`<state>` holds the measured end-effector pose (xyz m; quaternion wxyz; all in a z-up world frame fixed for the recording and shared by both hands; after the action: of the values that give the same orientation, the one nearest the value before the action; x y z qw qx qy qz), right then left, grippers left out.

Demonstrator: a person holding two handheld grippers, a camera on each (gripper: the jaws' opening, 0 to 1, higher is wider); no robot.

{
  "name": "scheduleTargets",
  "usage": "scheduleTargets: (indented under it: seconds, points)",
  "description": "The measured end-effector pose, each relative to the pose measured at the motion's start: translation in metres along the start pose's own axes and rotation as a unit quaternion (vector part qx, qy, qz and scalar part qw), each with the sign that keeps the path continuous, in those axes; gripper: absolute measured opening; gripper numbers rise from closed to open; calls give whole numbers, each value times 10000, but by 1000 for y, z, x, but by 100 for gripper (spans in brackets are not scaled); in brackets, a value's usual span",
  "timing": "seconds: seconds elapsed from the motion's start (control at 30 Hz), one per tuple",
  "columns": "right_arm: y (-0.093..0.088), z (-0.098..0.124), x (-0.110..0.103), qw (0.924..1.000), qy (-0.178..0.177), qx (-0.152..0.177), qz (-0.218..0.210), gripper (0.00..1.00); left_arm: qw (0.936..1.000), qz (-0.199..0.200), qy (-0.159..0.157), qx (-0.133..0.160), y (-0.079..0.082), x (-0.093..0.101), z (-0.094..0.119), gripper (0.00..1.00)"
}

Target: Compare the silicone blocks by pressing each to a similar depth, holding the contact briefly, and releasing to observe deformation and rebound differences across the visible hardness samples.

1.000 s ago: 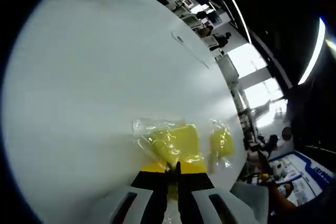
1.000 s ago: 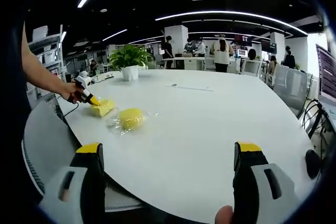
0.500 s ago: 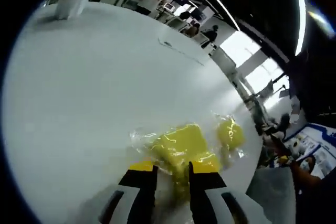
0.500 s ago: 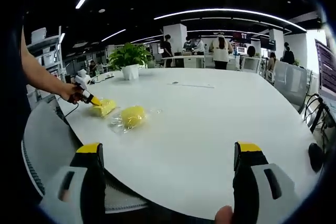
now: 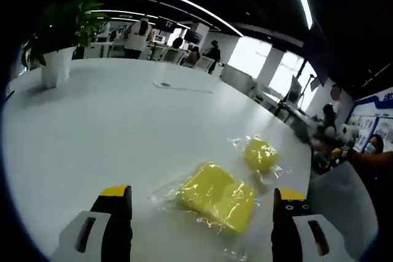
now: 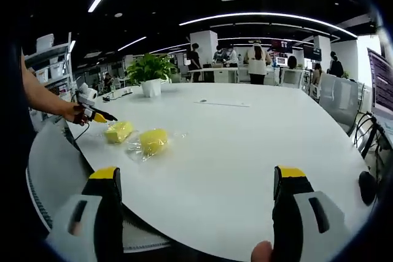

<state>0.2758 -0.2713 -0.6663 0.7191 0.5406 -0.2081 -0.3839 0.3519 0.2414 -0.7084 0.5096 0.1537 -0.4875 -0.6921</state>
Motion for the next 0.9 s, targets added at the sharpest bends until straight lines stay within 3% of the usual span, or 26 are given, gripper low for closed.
scheduleTargets:
  seconds: [0.07,0.3,0.57,0.9]
  points:
    - [1,-1,0,10000,17,13,0,97,9997,-75,63,233,4,-2,9,100]
    - [1,-4,0,10000,42,21,27,97,9988,-81,150,458,8,-2,41,100]
    - [1,-7,0,10000,54,10,-1,97,9947,-683,425,639,3,7,70,100]
    - [0,-13,-3,9998,182,-100,17,97,9924,-500,655,918,-4,10,95,100]
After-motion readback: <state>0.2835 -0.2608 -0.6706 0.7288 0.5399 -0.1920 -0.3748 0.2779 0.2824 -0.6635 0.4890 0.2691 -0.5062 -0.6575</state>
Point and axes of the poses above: the point that each gripper's makers call its tool centre point, and the gripper's own axes: z roughly backward along the fingers, x roughly to its right, y roughly out of its top, the point moved 8 cm from there along z, roughly backward along the fingers, and after that the axes turned 6 degrees about y, right-handed, at the moved point
